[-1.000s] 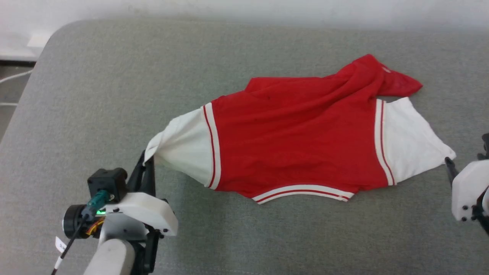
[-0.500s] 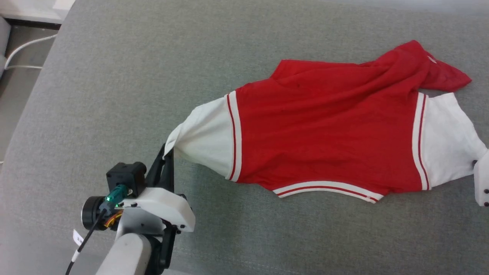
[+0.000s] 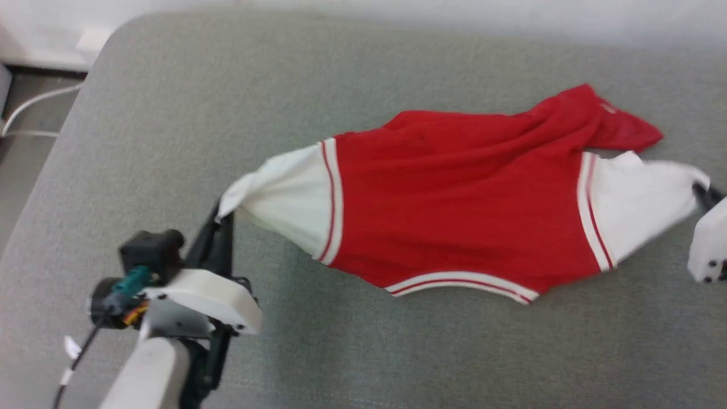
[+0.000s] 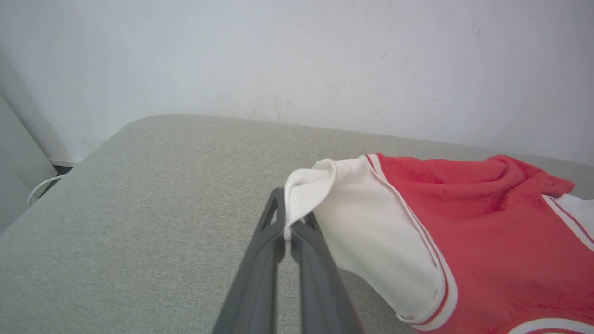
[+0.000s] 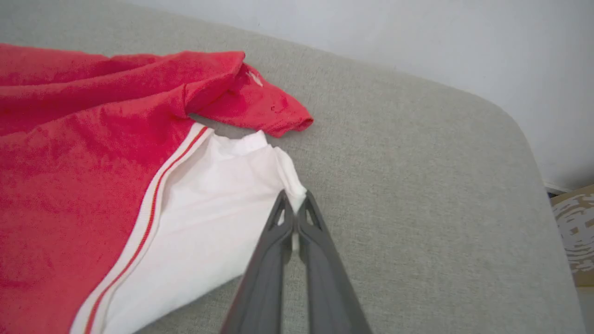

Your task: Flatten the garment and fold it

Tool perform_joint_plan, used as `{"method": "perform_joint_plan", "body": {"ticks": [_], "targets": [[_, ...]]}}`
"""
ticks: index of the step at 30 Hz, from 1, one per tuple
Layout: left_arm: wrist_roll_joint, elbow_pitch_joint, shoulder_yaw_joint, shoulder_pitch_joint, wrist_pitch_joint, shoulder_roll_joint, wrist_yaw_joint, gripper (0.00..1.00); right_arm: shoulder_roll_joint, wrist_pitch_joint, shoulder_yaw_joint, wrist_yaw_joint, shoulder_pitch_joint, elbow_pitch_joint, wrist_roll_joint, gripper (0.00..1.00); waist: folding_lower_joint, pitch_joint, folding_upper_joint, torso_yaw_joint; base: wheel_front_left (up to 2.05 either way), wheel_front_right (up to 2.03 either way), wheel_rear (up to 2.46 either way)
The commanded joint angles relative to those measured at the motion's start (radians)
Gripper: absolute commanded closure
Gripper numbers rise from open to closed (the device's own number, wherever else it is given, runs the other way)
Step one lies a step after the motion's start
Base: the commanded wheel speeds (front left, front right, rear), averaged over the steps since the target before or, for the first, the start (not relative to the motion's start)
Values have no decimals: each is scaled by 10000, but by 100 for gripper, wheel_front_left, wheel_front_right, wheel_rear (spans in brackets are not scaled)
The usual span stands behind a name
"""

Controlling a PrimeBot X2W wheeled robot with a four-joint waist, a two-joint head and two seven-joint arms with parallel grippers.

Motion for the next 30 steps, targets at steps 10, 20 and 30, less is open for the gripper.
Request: {"method": "perform_joint_plan", "body": {"ticks": [10,20,30], "targets": [[-542,-2313,1093,-761,402,1197,-446,100,-710,-153,-301,52,-1216,-3338,1197,100,0,-1725,0,-1527,0,0,0],[-959,-3997,2137,-2604,783,1801,-408,100,-865,141,-650,52,-3211,-4655,1555,100,0,-1891,0,-2167,0,0,0],[-984,-3383,2453,-4495,1381,2401,-462,100,-869,372,-32,52,-5302,-3871,1793,100,0,-785,0,-2538,0,0,0]]}}
